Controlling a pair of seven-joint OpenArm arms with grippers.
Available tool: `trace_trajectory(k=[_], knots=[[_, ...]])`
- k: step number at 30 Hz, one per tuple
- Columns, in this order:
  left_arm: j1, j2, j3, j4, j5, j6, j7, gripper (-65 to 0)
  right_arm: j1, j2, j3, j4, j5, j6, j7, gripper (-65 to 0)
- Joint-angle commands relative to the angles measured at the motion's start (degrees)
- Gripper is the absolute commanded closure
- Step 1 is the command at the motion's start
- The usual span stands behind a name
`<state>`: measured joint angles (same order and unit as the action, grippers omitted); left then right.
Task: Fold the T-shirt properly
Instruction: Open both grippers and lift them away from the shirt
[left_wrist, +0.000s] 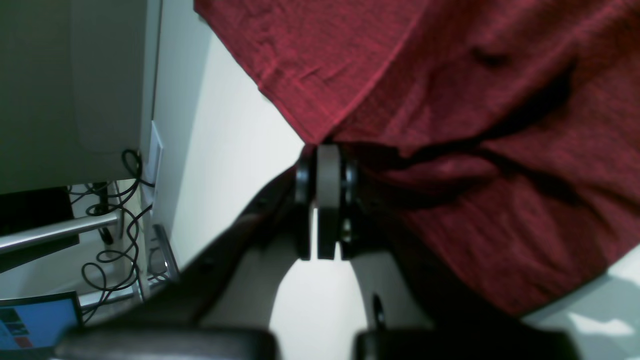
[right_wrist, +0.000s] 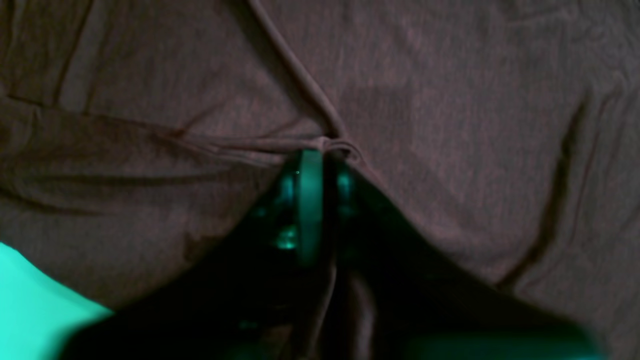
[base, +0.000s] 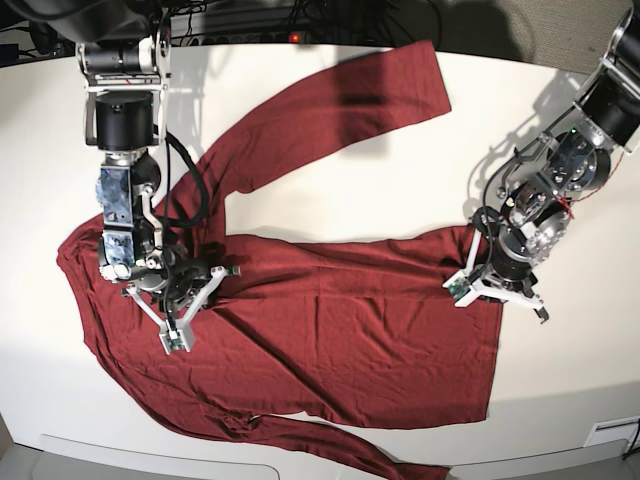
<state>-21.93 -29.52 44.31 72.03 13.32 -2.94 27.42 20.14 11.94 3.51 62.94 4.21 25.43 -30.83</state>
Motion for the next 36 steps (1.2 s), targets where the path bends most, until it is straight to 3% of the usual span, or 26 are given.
trace_trajectory(k=[1, 4, 7, 9, 13, 17, 22, 30, 34, 36], knots=[[-1.42, -0.52, -0.46, 0.66, 0.76, 1.05, -0.33, 0.0, 1.70, 0.42, 0.20, 0.72, 0.48, 0.33, 2.12, -14.0], [-1.40, -0.52, -0.46, 0.66, 0.76, 1.05, -0.52, 0.0, 1.70, 0.42, 0.17, 0.72, 0.28, 0.33, 4.15, -25.3], [-1.42, -0.52, -0.46, 0.66, 0.76, 1.05, -0.55, -14.0, 1.73, 0.42, 0.17, 0.72, 0.31, 0.33, 4.70, -27.0], [-1.42, -0.52, -0.46, 0.66, 0.76, 1.05, -0.79, -18.9, 1.73, 0.42, 0.17, 0.72, 0.33, 0.31, 4.70, -27.0], [-1.42, -0.52, -0.46, 0.66, 0.79, 1.14, -0.83, -19.2, 1.75, 0.44, 0.17, 1.09, 0.35, 0.94, 2.89, -27.0], [-1.42, -0.52, -0.46, 0.66, 0.96, 4.59, -0.33, -19.2, 1.75, 0.44, 0.17, 3.43, 1.01, 7.19, 3.23, -27.0], [-1.42, -0.52, -0.46, 0.70, 4.52, 7.91, -0.50, -19.1, 1.70, 0.44, 0.20, 8.20, 0.96, 7.21, 2.97, -27.0], [-1.75, -0.52, -0.46, 0.70, 4.70, 7.93, 0.24, -19.1, 1.60, 0.48, 0.17, 12.22, 0.76, 7.63, 1.60, -27.0], [-1.70, -0.96, -0.46, 1.81, 4.68, 7.93, 1.44, -19.1, -0.09, 2.12, 0.17, 13.68, 2.32, 13.75, -0.81, -26.9], [-1.27, -1.53, -0.46, 3.50, 4.68, 7.91, 1.46, -19.1, -1.97, 4.31, 0.15, 15.19, 2.43, 14.57, -0.94, -26.9]])
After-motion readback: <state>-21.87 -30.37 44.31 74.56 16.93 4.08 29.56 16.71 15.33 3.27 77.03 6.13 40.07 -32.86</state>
